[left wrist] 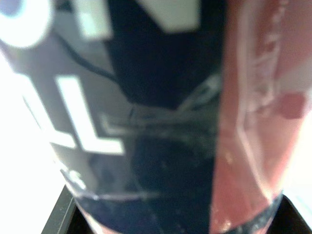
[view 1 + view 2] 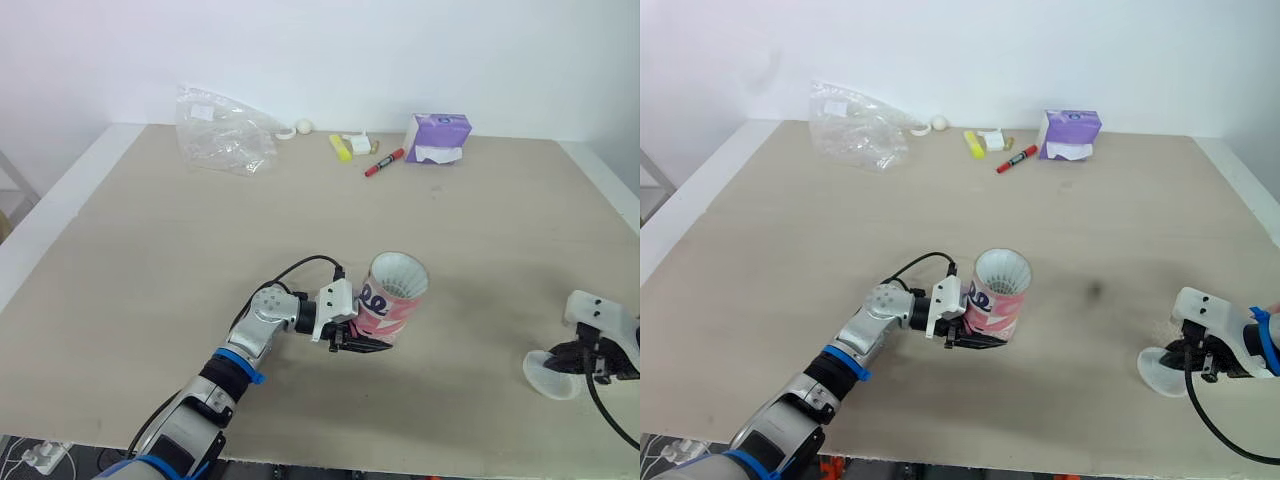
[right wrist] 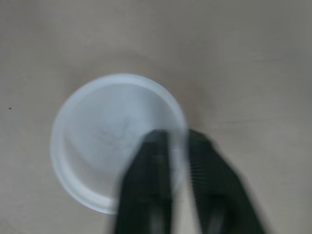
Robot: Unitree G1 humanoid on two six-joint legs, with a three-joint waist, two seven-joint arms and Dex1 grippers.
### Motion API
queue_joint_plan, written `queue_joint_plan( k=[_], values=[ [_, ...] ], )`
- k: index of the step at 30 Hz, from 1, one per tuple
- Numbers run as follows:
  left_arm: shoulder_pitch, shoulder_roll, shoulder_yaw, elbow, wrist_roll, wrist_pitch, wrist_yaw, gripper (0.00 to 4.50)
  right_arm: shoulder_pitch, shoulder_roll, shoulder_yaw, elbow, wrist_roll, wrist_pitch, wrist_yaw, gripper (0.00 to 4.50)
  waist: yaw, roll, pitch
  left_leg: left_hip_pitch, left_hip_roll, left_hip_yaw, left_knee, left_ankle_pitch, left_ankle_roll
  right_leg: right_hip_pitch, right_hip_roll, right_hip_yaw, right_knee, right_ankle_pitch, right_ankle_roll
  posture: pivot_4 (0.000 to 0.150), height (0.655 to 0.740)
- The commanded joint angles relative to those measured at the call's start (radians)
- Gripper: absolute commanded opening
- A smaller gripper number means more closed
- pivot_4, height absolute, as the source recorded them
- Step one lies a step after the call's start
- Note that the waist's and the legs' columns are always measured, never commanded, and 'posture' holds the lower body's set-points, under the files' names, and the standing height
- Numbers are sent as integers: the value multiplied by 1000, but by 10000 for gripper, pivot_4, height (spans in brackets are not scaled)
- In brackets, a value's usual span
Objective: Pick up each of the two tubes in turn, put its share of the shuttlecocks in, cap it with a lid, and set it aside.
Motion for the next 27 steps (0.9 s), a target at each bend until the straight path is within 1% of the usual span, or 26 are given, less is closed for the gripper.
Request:
queue_joint_plan(
  k=[1,5,8,11,12,15,17,20,23,27],
  values=[
    [1,9,2,8,11,-11,1,25721,-5,10,0,-9,0,-10,-1,373,0,0,0,0,0,0,0,0,0,0,0,0,0,0,0,1500,7400],
    [-3,12,3,17,12,-16,1,25721,-30,1,-33,-57,20,-9,-1,373,-1,0,0,1,0,0,0,0,0,0,0,0,0,1,0,1500,7400],
    [-7,12,4,29,13,-20,3,25721,-91,-25,-71,-148,79,41,24,373,-2,0,0,1,0,1,0,0,0,0,0,1,0,2,-1,1500,7400],
    [-11,13,5,43,17,-27,4,25721,-226,-59,-89,-275,161,106,40,373,-5,6,3,1,0,3,0,2,1,0,0,2,0,4,0,1500,7400],
    [-13,13,6,46,18,-29,5,25721,-293,-67,-81,-325,199,135,45,373,-4,7,4,1,0,4,0,2,1,0,0,2,0,5,0,1500,7400],
    [-18,13,8,58,22,-34,9,25721,-498,-62,-26,-448,303,235,39,373,-3,9,4,1,2,3,0,3,1,-1,1,1,0,5,-1,1500,7400],
    [-21,11,8,65,23,-37,11,25721,-624,-30,28,-506,347,285,27,373,-3,6,5,1,4,2,0,3,1,-1,3,0,0,5,-3,1500,7400],
    [-25,9,8,71,25,-39,13,25721,-777,37,128,-552,353,316,17,373,-2,3,6,0,4,2,0,3,0,-1,3,0,0,5,-3,1500,7400],
    [-25,7,5,74,29,-42,15,25721,-870,107,218,-572,330,318,14,373,-4,2,6,-1,2,3,1,4,0,-2,1,1,-1,6,-2,1500,7400],
    [-23,9,6,73,32,-41,16,25721,-928,174,297,-562,288,304,11,373,-3,2,6,-3,2,4,1,4,0,-3,0,1,-1,7,-1,1500,7400]
  ],
)
